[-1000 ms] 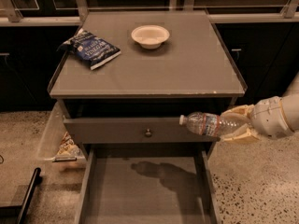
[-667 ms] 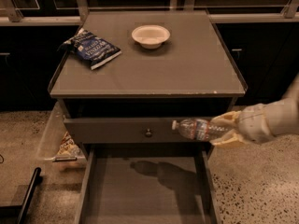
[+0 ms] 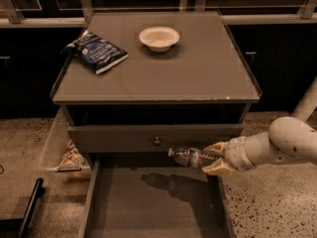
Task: Place water bottle into middle drawer
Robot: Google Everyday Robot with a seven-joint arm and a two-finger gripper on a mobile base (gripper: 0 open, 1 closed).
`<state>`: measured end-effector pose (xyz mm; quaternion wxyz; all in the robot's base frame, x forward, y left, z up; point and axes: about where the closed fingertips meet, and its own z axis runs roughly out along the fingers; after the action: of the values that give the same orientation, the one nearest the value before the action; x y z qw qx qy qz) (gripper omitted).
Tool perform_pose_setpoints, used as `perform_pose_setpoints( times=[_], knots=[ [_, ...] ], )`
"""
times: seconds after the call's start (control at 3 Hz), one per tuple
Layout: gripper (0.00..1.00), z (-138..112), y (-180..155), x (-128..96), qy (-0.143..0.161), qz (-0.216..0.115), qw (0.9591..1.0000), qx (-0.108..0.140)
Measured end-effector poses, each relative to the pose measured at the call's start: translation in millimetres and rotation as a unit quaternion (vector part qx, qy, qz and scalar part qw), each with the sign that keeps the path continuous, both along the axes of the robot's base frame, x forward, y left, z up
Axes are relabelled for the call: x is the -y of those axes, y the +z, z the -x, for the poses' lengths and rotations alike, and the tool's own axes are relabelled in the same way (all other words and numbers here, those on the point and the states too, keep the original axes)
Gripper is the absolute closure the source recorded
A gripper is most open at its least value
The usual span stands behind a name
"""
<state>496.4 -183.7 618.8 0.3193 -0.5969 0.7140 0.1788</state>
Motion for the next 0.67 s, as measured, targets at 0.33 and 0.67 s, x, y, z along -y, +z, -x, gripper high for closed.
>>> perform_pose_setpoints(
  times=[0.33, 0.67],
  knots=[
    [1.00, 0, 0, 0, 0.000, 0.000, 1.0000, 0.000],
    [1.00, -3, -24, -4, -0.007, -0.011, 0.9998, -0.013]
  ],
)
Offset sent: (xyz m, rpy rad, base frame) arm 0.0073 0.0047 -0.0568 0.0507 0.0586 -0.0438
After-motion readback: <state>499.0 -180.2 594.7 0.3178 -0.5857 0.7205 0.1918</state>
